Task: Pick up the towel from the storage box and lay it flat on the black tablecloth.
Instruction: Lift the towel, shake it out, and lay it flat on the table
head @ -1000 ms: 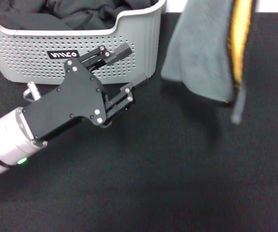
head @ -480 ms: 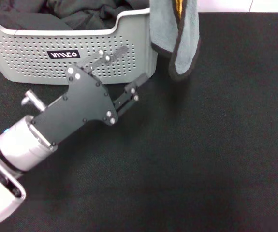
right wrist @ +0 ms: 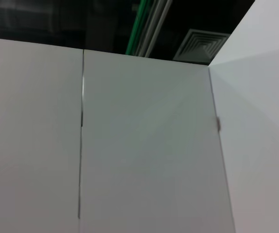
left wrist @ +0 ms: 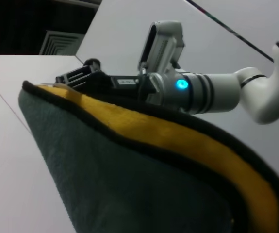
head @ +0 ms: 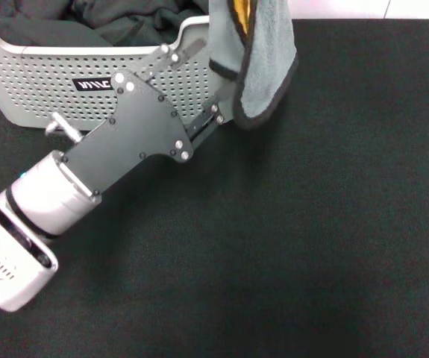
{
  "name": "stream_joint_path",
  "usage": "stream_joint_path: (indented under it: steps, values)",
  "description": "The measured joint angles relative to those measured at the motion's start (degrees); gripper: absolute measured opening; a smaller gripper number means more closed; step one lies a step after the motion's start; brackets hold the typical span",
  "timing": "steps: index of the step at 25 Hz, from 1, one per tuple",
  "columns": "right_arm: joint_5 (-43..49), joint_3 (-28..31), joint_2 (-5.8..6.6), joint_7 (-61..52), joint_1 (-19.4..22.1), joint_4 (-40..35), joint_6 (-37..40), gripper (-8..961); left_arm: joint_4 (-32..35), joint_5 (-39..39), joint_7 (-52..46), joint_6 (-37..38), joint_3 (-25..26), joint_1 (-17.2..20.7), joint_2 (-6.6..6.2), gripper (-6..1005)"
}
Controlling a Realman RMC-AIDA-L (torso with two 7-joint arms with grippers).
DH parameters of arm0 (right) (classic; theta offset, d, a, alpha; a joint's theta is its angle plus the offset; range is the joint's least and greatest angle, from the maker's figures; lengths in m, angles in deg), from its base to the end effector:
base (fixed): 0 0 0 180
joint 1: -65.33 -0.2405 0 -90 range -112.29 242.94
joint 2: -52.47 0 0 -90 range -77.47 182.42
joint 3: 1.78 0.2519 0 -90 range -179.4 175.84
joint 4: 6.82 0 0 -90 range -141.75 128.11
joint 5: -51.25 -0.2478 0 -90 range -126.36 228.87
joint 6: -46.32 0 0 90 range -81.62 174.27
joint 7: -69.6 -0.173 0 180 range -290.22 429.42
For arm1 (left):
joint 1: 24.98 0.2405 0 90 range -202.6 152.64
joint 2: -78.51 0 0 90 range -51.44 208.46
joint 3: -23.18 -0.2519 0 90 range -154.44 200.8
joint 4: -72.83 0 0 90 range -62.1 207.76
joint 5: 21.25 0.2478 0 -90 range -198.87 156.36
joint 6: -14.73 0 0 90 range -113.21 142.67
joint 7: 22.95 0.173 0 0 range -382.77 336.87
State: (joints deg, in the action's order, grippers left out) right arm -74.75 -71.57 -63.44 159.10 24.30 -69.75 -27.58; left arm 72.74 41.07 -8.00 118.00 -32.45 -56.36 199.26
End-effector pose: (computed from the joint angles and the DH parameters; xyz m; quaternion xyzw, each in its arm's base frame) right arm -0.0234 0.4241 0.0918 -0.8170 0.0035 0.5668 0.1063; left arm -0.2257 0.3116 -0.0627 -0.7615 0.2398 -0.3907 0.4582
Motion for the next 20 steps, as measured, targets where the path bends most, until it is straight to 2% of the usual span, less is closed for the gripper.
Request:
stream_joint_path:
  steps: [6, 10, 15, 20]
  values:
    - [-0.71, -1.70, -0.06, 0.12, 1.47, 0.00, -1.12, 17, -5.12, -5.39, -3.61, 2.78, 0.10, -3.14, 0.00, 490]
    - [-1.51, -1.66, -0.05, 0.27, 3.75, 0.04, -2.25, 17, -5.09, -6.07, -11.03, 5.10, 1.85, -2.41, 0.00, 472]
    - [-3.27, -0.68, 0.15, 0.41, 6.87, 0.09, -3.88, 17, -4.16, -6.12, -12.73, 5.24, 2.42, -0.55, 0.00, 449]
    - [-3.73, -0.18, 0.23, 0.49, 8.46, 0.29, -4.88, 16, -4.18, -6.18, -17.56, 5.32, 5.35, 0.59, 0.00, 231]
